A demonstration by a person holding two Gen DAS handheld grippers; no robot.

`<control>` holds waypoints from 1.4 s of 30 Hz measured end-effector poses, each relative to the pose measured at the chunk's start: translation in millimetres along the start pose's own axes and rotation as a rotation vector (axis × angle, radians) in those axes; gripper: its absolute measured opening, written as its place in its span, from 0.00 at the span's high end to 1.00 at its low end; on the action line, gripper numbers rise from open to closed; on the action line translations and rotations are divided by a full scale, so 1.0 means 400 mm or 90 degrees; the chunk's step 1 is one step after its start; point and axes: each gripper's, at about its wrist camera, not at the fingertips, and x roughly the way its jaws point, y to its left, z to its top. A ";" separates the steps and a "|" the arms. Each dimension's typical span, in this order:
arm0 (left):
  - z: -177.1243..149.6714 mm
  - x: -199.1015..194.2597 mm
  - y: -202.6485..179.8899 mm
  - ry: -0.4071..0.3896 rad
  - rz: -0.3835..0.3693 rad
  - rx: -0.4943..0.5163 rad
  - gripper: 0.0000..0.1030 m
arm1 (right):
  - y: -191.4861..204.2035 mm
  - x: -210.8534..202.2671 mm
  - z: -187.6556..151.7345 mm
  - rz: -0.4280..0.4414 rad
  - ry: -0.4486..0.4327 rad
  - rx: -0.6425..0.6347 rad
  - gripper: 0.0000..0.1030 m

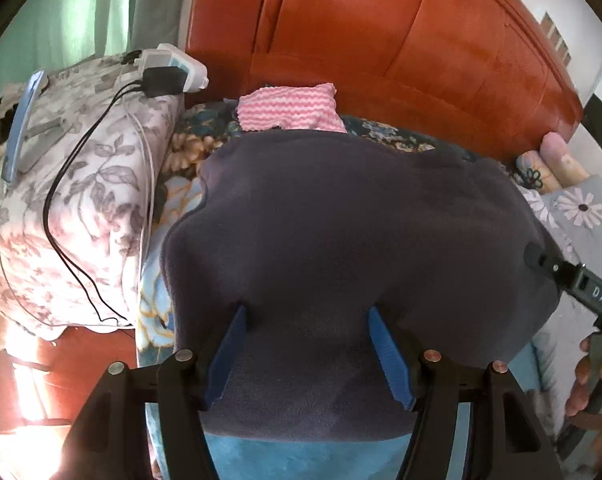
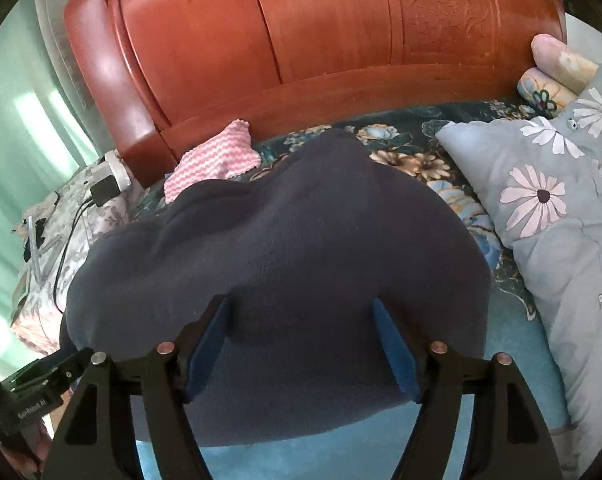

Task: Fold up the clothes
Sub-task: 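Lower the folded hoodie onto the pink and olive clothes stack with both tools, then open both tools to release the hoodie and withdraw them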

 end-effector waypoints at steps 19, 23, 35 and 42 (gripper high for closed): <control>-0.233 -0.131 -0.093 -0.086 0.015 0.076 0.06 | 0.088 -0.154 -0.332 -0.029 -0.047 0.040 0.24; -0.238 -0.161 -0.084 -0.116 0.035 0.069 0.01 | 0.094 -0.167 -0.401 -0.064 -0.095 0.057 0.24; -0.244 -0.140 -0.045 -0.078 0.065 0.102 0.00 | 0.132 -0.170 -0.456 -0.128 -0.105 0.088 0.00; -0.260 -0.120 -0.012 -0.066 0.038 0.067 0.00 | 0.163 -0.180 -0.463 -0.187 -0.118 0.062 0.00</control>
